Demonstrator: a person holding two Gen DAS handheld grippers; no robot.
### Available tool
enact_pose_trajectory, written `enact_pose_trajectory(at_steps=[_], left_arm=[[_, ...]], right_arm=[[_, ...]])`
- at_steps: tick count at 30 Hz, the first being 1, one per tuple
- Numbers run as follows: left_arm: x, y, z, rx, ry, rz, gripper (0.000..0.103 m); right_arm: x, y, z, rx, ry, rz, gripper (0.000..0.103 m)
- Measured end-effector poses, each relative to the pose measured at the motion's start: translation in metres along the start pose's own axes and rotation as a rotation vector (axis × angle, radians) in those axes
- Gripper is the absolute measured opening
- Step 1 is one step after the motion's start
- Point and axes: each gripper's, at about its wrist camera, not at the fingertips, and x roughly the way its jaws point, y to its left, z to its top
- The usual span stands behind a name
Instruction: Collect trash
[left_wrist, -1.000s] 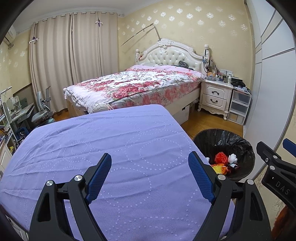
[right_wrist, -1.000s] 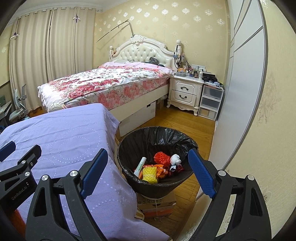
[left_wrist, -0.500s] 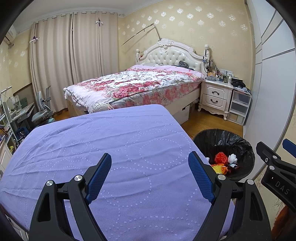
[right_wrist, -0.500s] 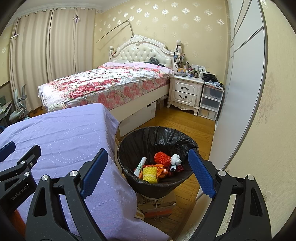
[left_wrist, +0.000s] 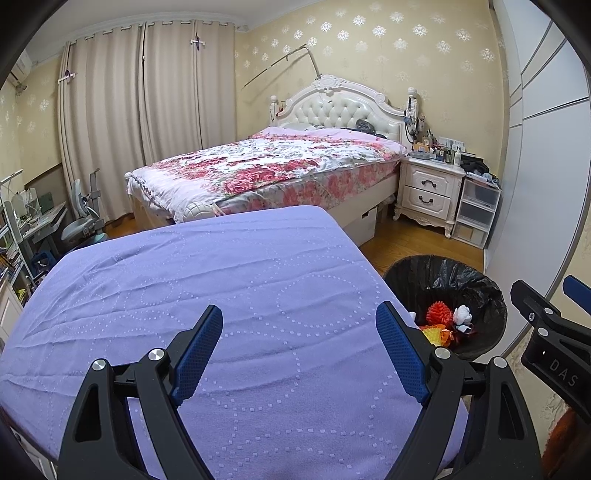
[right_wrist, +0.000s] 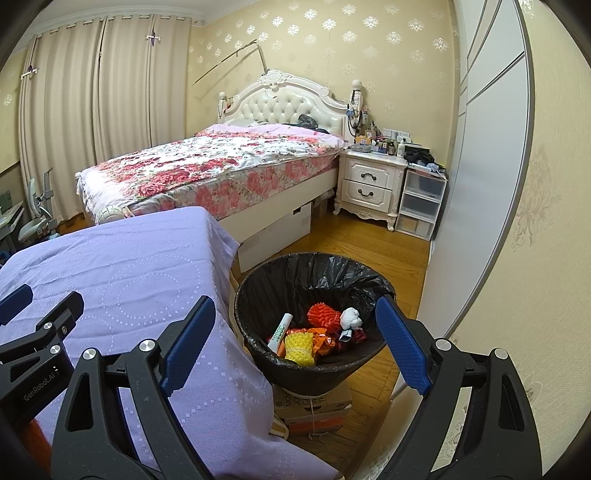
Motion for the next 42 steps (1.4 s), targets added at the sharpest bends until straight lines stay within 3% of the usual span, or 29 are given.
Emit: enact_pose_trajectory(at_steps=[42], left_arm=[[-0.0041, -0.0046, -0.0011, -0.038, -0.02, -0.016, 0.085]], right_arm=[[-0.0017, 0.0009, 0.0002, -0.003, -0.001, 0.004, 0.087]])
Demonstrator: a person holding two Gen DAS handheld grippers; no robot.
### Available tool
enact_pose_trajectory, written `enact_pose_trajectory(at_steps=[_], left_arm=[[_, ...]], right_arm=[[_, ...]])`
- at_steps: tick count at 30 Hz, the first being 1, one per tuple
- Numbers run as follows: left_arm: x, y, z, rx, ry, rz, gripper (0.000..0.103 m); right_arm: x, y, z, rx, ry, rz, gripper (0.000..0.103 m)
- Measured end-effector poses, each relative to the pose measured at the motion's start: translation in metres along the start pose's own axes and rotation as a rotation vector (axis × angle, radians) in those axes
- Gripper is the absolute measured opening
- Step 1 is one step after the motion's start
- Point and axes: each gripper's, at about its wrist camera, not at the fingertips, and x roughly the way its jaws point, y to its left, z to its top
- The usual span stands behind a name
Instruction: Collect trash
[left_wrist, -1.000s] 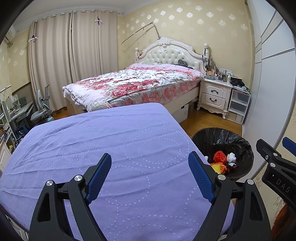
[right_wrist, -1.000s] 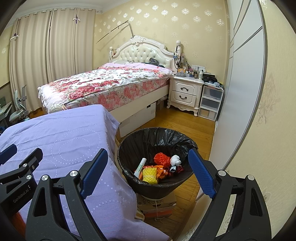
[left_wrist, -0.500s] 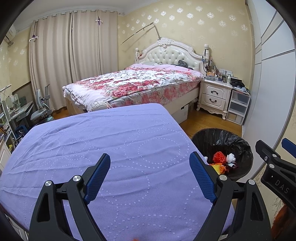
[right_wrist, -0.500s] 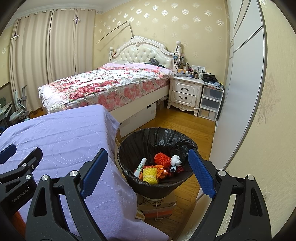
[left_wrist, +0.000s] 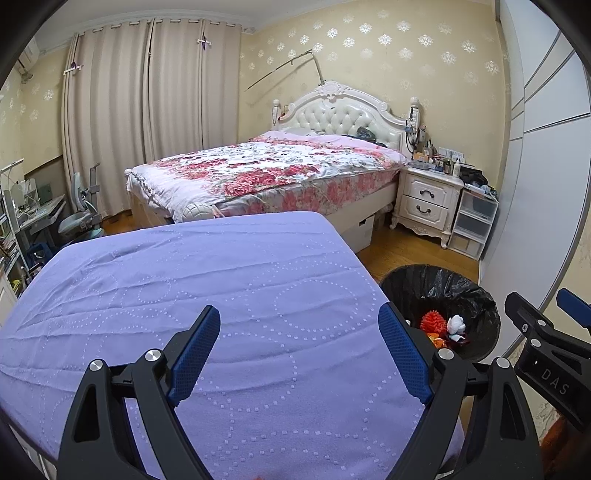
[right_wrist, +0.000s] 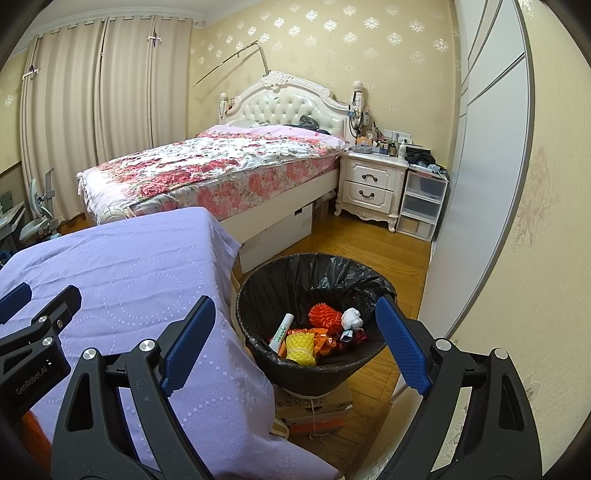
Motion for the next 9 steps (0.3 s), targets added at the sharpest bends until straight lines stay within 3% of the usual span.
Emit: enact_pose_trajectory(at_steps=[9], left_arm=[[0.022, 0.032, 0.002, -0.024, 0.078, 0.048, 0.085]], right_arm=[[0.003, 0.026, 0.006, -0.04, 0.023, 0.046, 0.087]])
